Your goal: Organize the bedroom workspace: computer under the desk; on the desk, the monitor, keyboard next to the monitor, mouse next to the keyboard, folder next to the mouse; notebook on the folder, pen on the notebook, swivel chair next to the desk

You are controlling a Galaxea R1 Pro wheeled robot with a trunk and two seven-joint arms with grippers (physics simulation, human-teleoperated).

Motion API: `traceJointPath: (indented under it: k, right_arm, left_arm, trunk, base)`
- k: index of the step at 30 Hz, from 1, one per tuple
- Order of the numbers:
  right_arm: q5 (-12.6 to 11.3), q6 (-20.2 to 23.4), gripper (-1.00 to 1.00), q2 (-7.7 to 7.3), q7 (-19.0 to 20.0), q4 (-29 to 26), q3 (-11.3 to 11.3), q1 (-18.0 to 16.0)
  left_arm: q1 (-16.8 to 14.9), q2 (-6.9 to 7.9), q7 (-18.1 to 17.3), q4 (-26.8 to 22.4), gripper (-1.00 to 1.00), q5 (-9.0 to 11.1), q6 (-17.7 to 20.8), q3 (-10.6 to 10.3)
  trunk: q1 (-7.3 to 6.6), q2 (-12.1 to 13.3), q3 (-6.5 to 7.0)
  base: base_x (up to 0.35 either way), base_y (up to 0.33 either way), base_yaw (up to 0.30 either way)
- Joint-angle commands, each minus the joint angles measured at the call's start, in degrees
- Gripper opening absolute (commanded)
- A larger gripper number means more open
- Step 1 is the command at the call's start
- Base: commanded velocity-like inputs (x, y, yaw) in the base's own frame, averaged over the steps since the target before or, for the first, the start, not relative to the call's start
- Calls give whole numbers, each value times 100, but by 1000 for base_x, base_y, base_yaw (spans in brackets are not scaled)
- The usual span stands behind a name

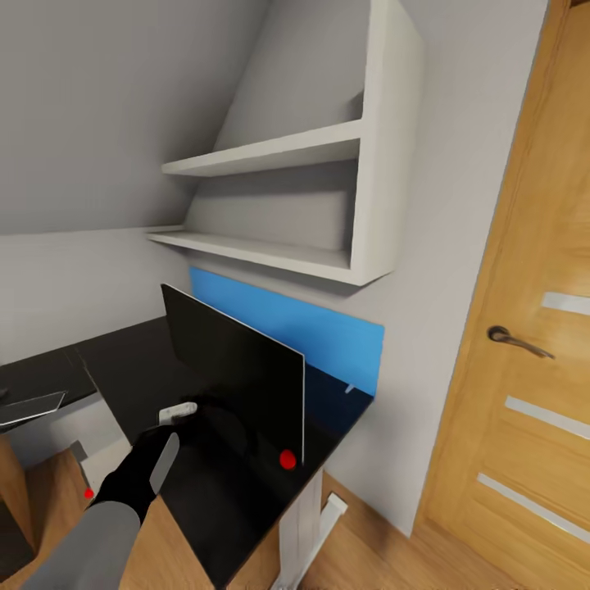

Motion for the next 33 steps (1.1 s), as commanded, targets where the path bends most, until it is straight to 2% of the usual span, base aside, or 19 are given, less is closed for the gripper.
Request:
traceJointPath:
  k: [1, 11, 19, 33]
  right_arm:
    - [-14, -15, 100, 0, -17, 12, 25, -7]
    - [-13, 27, 100, 0, -16, 12, 25, -7]
    - [-13, 44, 100, 3, -16, 12, 31, -7]
    - [-13, 44, 100, 26, -20, 12, 32, -7]
  left_arm:
    - [-4, 3, 39, 11, 100, 60, 17, -4]
    - [-4, 28, 39, 82, 100, 61, 16, 0]
    - [-4, 30, 39, 134, 100, 59, 6, 2]
    - [-4, 63, 39, 316, 100, 77, -64, 7]
  trunk:
    - [-1, -8, -11]
    - [-1, -8, -15]
    - [-1, -8, -35]
    - [-1, -8, -83]
  base:
    - [-211, 0, 80]
    - [-299, 32, 38]
    - [-282, 30, 189]
    - [-45, 2, 249]
